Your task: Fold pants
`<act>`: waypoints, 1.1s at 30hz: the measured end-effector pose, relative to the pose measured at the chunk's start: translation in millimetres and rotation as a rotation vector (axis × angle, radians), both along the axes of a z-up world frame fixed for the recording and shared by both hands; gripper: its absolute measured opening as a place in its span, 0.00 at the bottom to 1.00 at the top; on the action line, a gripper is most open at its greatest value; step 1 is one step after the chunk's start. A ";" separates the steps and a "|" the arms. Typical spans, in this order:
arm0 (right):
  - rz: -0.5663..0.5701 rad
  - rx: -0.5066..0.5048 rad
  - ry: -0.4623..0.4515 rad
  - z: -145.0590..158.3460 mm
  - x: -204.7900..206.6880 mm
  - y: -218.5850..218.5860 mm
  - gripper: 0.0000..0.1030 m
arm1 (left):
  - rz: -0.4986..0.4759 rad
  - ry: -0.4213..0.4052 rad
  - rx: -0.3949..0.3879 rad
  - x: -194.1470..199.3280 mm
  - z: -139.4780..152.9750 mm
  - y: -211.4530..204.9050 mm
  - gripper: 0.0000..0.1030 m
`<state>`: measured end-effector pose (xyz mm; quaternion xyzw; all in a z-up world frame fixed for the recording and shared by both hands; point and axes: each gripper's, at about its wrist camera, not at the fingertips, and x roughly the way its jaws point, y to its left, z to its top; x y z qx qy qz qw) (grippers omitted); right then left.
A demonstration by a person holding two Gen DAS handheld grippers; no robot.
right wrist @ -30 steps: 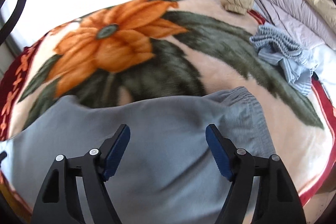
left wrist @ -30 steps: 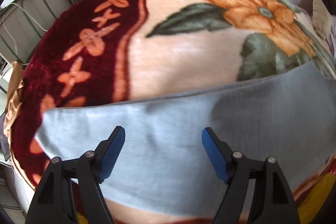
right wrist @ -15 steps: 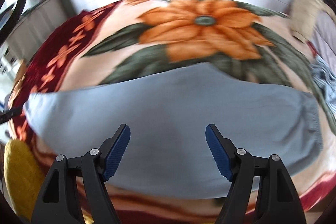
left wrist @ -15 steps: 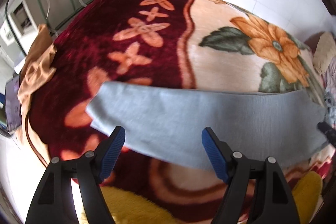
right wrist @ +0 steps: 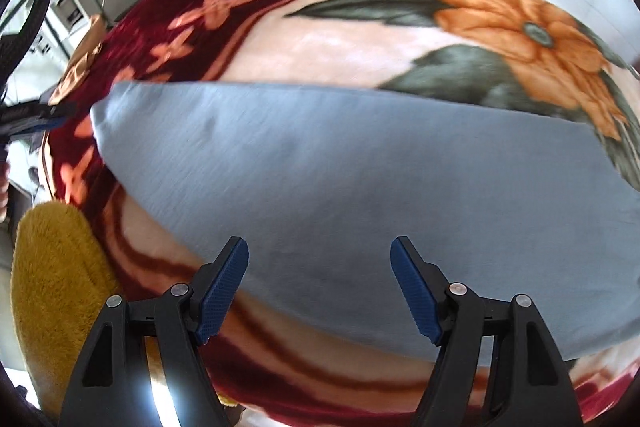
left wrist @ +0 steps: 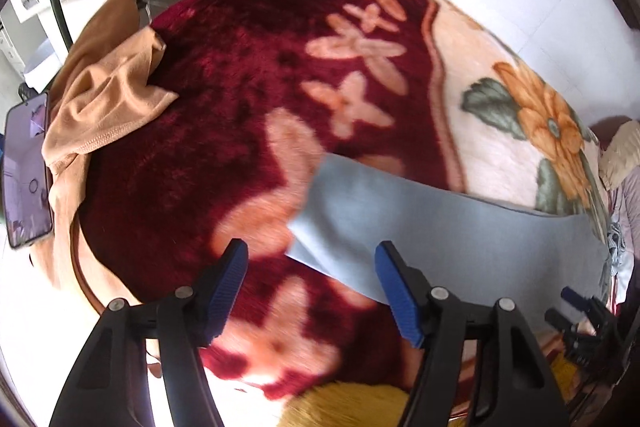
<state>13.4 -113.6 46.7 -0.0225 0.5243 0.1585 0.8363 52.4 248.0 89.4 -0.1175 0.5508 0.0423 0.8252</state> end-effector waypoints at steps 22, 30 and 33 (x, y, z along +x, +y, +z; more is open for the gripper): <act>0.017 -0.157 0.054 -13.9 -2.6 53.7 0.72 | -0.143 0.070 -0.257 42.9 -33.6 6.0 0.64; 0.012 -0.124 0.040 -8.7 -3.9 55.7 0.72 | -0.171 0.026 -0.290 38.8 -11.9 -6.5 0.64; -0.003 -0.117 0.048 -10.8 -2.6 54.4 0.72 | -0.157 0.002 -0.197 34.5 -3.5 0.8 0.65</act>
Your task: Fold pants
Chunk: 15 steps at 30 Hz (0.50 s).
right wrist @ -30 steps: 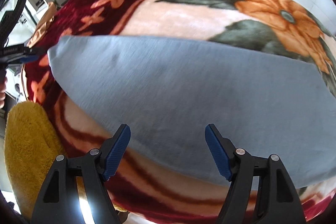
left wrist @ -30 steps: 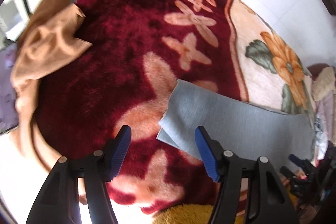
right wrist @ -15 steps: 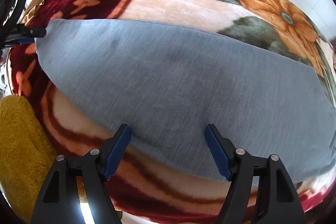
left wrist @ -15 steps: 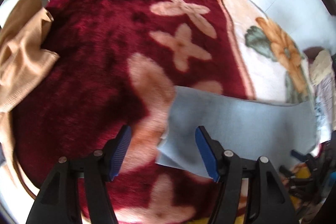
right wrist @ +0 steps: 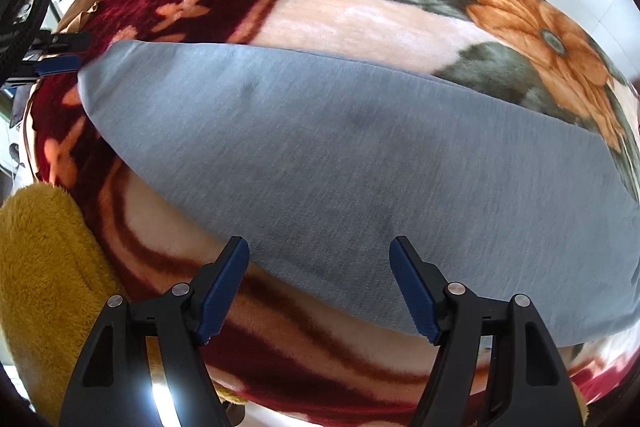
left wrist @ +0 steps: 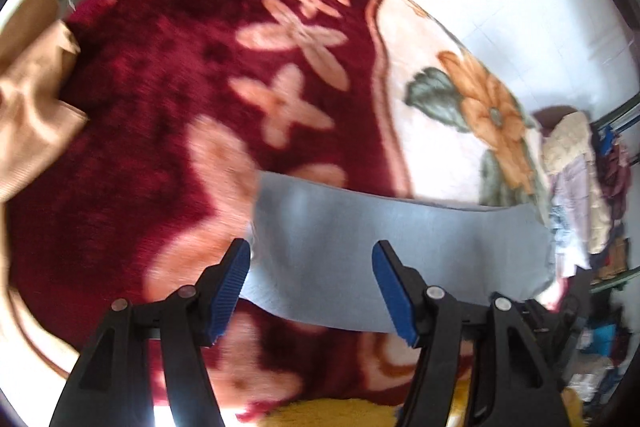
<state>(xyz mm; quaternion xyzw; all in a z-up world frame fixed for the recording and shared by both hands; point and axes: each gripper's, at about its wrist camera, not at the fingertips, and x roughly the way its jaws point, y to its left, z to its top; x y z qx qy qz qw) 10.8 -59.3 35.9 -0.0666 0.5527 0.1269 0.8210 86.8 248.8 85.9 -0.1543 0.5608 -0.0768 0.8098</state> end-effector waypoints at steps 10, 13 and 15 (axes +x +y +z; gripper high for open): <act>-0.022 0.001 0.004 1.4 -2.0 -5.8 0.72 | 0.029 0.080 0.086 1.1 -42.5 15.1 0.64; -0.044 0.009 0.002 2.2 -3.4 -12.9 0.72 | 0.034 0.090 0.140 4.2 -52.1 9.2 0.65; -0.065 0.018 0.004 0.9 -3.7 -18.8 0.72 | 0.037 0.090 0.150 4.5 -52.6 6.7 0.66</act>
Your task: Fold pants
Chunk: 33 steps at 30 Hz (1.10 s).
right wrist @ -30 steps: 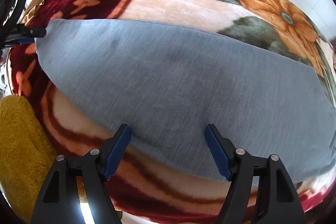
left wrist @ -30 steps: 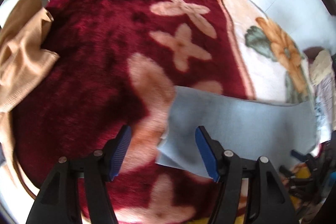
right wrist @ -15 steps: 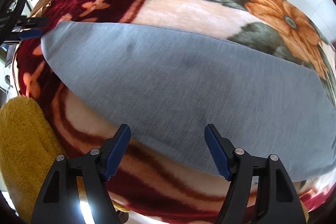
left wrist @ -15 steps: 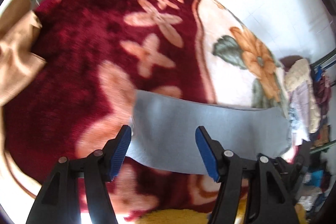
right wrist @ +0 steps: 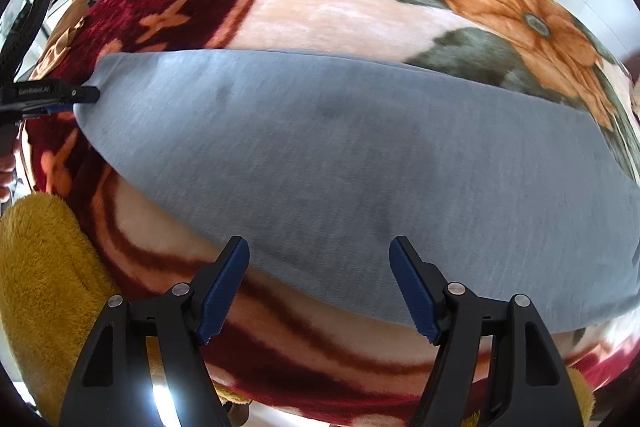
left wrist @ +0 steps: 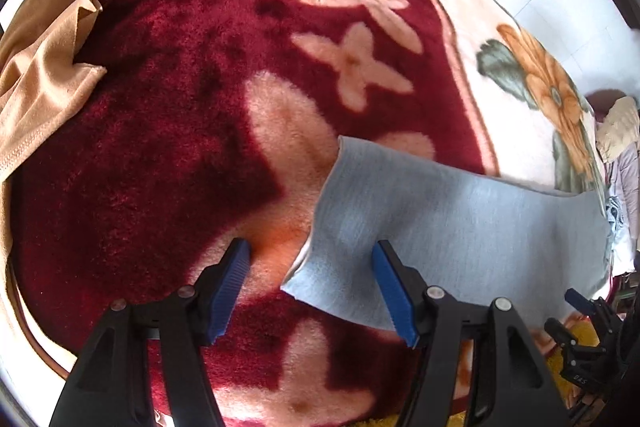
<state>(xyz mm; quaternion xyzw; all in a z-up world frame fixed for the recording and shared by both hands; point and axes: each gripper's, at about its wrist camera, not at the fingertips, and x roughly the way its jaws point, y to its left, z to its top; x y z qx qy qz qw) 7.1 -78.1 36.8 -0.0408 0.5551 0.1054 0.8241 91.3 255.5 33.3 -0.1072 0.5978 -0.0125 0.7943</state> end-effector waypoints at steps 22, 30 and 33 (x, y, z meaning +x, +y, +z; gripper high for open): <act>-0.143 0.084 0.008 10.9 -2.1 -38.4 0.68 | -0.098 -0.008 -0.003 2.4 -4.3 -28.9 0.26; -0.200 0.088 0.010 20.1 -7.9 -60.1 0.68 | -0.056 -0.003 -0.061 5.4 -0.9 -33.9 0.09; -0.218 0.104 0.000 23.4 -8.3 -68.9 0.68 | -0.052 -0.013 -0.070 4.6 5.2 -31.9 0.08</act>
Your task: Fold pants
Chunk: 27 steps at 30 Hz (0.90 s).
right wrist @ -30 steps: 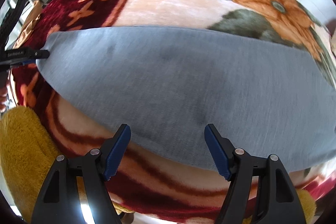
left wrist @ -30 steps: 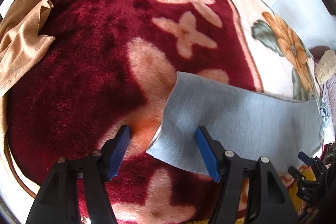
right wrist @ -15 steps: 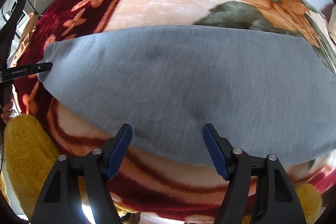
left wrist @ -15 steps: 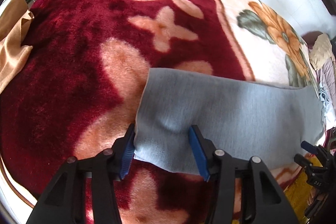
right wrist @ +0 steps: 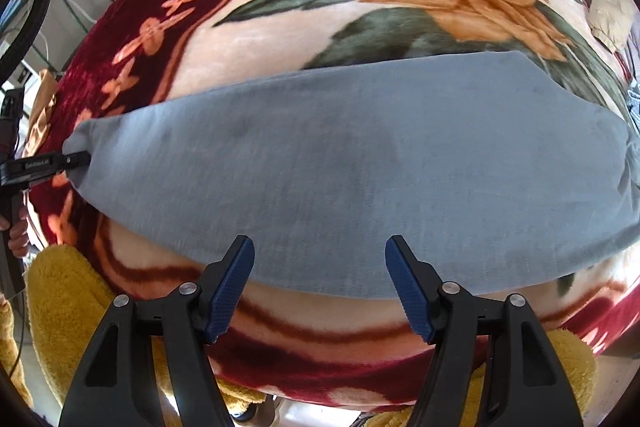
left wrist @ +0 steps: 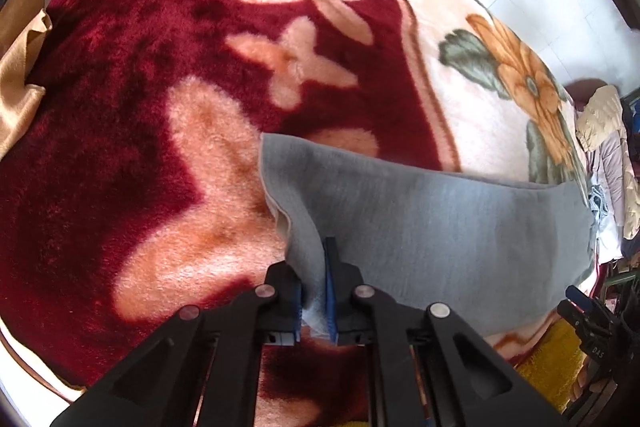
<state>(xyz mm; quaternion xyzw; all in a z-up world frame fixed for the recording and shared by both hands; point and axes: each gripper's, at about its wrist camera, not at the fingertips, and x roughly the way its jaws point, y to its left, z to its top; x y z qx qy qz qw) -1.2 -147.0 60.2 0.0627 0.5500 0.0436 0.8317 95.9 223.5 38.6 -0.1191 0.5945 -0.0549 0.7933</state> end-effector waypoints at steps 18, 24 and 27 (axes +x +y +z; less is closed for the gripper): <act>-0.030 0.066 -0.039 0.9 -3.7 -28.1 0.68 | -0.057 -0.119 -0.131 -5.9 79.5 -40.3 0.08; -0.038 0.080 -0.067 6.1 -8.0 -39.2 0.68 | -0.120 -0.154 -0.136 -8.4 97.6 -79.5 0.08; -0.049 0.092 -0.082 8.5 -9.7 -46.8 0.68 | -0.161 -0.164 -0.140 -10.2 104.5 -104.2 0.08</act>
